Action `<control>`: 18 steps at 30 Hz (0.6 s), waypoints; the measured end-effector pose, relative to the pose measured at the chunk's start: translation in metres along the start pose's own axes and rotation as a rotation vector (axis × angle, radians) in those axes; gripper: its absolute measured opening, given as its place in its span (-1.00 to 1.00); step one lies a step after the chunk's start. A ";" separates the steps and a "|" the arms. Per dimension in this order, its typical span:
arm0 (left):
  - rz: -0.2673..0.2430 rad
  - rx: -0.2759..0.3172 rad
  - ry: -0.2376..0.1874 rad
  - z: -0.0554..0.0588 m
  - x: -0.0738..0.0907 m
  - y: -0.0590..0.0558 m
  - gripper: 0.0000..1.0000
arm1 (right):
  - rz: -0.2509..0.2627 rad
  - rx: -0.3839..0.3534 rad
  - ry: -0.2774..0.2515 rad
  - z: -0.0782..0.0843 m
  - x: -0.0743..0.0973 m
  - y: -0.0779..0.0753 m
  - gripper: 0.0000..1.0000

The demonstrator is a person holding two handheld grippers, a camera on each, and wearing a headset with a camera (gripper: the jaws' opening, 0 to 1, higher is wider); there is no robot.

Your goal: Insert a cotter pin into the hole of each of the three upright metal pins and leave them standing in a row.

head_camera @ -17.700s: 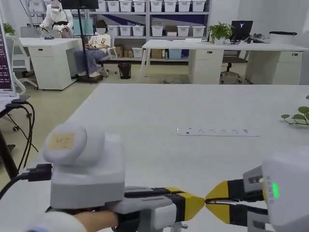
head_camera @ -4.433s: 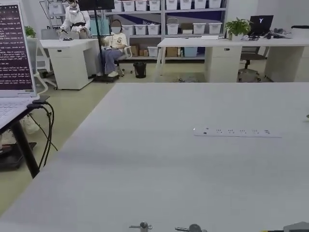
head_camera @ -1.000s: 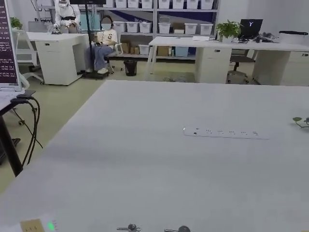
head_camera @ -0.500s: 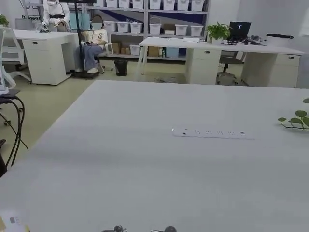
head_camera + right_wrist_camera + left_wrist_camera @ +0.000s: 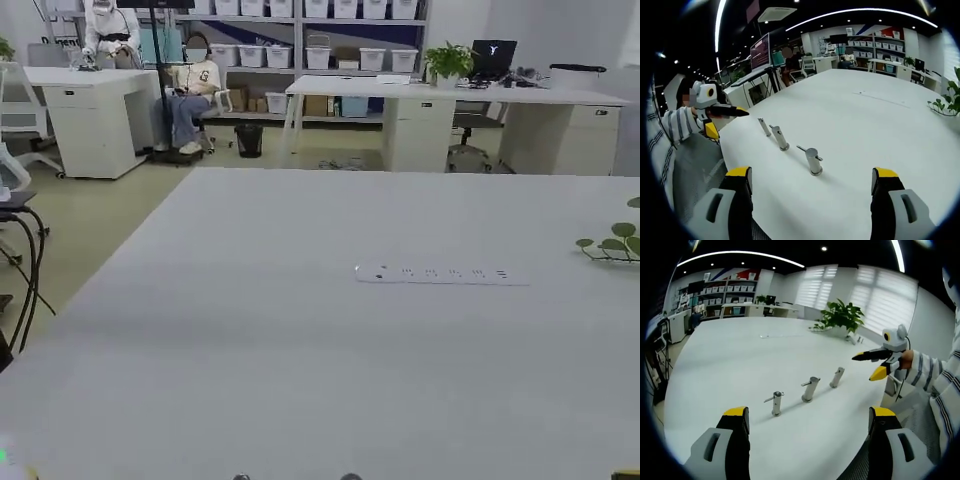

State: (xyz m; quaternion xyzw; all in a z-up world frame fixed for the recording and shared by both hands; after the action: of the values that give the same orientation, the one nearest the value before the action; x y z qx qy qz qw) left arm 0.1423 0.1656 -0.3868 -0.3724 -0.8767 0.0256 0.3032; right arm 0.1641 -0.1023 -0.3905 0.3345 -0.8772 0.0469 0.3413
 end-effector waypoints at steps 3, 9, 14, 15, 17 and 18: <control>0.005 0.017 -0.012 -0.003 0.001 -0.003 0.97 | -0.008 -0.014 -0.004 -0.002 0.001 0.000 0.97; -0.004 0.020 -0.010 -0.005 0.003 -0.005 0.97 | -0.010 -0.027 -0.009 -0.005 0.003 0.001 0.97; -0.012 0.020 0.000 -0.005 0.005 -0.005 0.97 | -0.010 -0.044 -0.009 -0.004 0.006 0.001 0.97; -0.015 0.020 0.000 -0.005 0.006 -0.005 0.97 | -0.008 -0.055 -0.010 -0.003 0.007 0.001 0.97; -0.018 0.023 -0.003 -0.006 0.007 -0.004 0.97 | -0.005 -0.071 -0.012 -0.002 0.008 0.000 0.97; -0.019 0.024 -0.003 -0.006 0.007 -0.004 0.97 | -0.003 -0.076 -0.013 -0.001 0.009 0.000 0.97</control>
State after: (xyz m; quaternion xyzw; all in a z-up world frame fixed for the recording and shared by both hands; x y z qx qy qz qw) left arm 0.1391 0.1663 -0.3770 -0.3604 -0.8804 0.0339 0.3064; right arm 0.1605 -0.1069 -0.3840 0.3228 -0.8801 0.0107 0.3481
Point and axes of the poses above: the centre of the closed fingertips' face, and the gripper's own axes: x roughly backward along the fingers, y roughly to its left, z roughly out of its underside, the point moved 4 cm from there along x, roughly backward along the fingers, and after that the axes turned 3 degrees about y, right-handed, at the moved point
